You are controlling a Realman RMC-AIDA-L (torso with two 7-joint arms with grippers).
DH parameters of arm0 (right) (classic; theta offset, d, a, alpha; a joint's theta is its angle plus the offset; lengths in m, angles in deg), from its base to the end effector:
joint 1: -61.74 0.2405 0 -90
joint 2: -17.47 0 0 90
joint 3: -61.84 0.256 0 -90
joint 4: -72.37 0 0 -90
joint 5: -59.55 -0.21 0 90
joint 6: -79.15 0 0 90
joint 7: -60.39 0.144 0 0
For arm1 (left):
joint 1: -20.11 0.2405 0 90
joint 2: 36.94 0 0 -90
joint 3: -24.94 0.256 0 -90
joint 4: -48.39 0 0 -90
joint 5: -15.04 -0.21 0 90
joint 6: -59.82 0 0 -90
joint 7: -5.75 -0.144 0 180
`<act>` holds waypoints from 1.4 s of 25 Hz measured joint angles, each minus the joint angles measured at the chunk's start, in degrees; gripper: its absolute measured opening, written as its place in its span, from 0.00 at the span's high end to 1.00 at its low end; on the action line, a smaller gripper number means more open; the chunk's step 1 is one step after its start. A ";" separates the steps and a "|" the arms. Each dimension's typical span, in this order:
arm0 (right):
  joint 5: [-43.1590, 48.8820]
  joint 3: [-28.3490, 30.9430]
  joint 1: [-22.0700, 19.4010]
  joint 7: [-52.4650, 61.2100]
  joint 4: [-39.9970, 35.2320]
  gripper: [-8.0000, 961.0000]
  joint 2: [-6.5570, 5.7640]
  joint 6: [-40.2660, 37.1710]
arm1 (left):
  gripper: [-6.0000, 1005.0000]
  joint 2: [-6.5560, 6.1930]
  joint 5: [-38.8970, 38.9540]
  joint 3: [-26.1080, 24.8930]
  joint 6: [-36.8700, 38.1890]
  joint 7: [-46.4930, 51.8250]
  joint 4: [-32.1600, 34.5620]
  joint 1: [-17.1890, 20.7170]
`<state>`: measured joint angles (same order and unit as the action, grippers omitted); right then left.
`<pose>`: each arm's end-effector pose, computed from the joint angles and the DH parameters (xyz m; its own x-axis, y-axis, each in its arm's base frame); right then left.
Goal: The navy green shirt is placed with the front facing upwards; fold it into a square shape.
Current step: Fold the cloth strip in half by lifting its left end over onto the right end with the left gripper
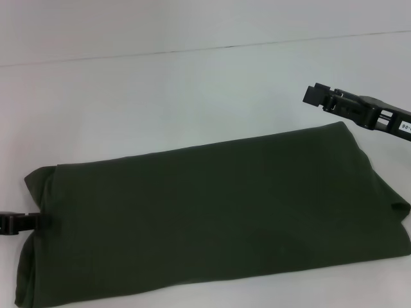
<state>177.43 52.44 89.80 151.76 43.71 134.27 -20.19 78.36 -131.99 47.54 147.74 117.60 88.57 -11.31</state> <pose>0.2991 0.3056 0.0460 0.3181 -0.5022 -0.8041 -0.7710 -0.6306 0.0889 -0.3422 0.3147 0.0392 0.4306 0.8571 0.2826 0.9024 -0.4031 -0.1523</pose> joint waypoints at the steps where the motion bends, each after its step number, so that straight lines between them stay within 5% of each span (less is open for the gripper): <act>1: -0.01 0.00 0.00 0.00 0.00 0.19 0.00 -0.02 | 0.66 0.00 0.00 0.08 0.01 -0.05 -0.02 -0.01; 10: 0.09 -0.09 -0.03 -0.01 0.08 0.19 0.01 0.08 | 0.97 0.11 -0.01 1.23 0.04 -0.15 -0.18 -0.14; 35: 0.32 -3.76 -0.75 -0.57 0.06 0.20 0.55 0.66 | 0.97 -0.39 6.67 -5.54 12.65 -1.74 6.47 0.68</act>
<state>177.76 48.68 89.05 151.19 43.77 134.82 -19.53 77.97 -125.32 42.00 160.39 115.86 95.05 -10.63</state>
